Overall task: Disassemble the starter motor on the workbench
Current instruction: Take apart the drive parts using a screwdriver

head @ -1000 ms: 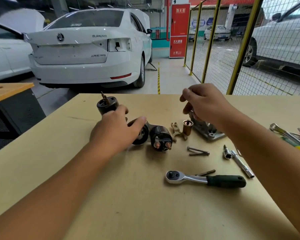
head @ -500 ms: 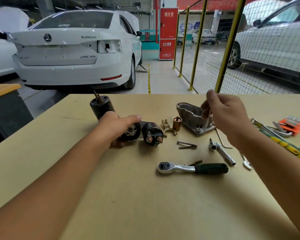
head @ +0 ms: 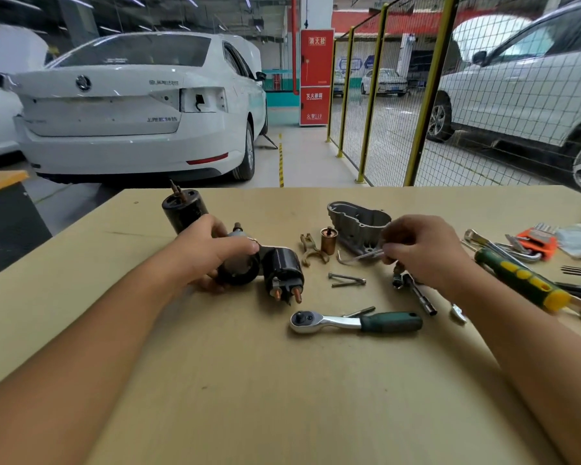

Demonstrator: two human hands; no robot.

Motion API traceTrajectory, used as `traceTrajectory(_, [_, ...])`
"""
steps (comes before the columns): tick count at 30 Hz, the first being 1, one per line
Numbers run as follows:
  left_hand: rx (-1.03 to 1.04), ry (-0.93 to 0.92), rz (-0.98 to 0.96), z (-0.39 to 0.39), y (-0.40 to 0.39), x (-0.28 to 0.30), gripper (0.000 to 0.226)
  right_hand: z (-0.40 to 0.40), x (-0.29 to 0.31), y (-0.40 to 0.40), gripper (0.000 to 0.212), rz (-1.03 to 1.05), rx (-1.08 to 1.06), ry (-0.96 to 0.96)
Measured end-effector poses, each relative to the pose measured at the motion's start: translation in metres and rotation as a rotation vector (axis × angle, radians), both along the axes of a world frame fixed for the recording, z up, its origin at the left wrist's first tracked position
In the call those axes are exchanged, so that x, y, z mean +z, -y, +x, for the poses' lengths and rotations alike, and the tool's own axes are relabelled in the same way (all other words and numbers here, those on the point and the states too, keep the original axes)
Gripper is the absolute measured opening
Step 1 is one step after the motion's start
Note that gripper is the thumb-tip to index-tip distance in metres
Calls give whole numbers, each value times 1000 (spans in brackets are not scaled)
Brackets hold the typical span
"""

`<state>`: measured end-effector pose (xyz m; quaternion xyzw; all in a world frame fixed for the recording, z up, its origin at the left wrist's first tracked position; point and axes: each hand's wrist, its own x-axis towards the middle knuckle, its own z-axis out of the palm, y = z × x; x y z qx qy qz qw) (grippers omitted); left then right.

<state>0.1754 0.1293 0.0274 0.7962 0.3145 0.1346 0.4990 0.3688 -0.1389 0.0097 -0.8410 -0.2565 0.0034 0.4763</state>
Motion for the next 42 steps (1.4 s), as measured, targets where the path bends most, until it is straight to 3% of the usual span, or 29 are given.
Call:
traceTrajectory(3, [14,-33,13,2,3,-2,65,-2,0,-1,15,-205,10,222])
traceTrajectory(6, [34,-21,-48,4,2,-5,49,-2,0,1,18,-264,57,240])
traceTrajectory(11, [70,76,-199,6,6,-7,43,7,10,8,8,-206,7,285])
traceTrajectory(15, [72,226,-249,4,4,-17,29,22,27,30,12,-515,-121,268])
traceTrajectory(20, [57,487,-289,10,10,-31,56,34,32,41,25,-731,-196,158])
traceTrajectory(25, [-21,681,-189,6,11,-31,67,44,37,59,26,-629,-384,259])
traceTrajectory(28, [-111,717,-58,2,12,-24,72,50,36,68,28,-584,-331,213])
traceTrajectory(34, [-271,610,93,-7,9,-20,82,36,21,44,30,-616,-113,90])
traceTrajectory(38, [-330,546,132,-7,8,-23,93,29,15,32,26,-698,-129,220])
traceTrajectory(42, [-347,542,87,-5,4,-26,95,4,18,13,21,-497,-45,367])
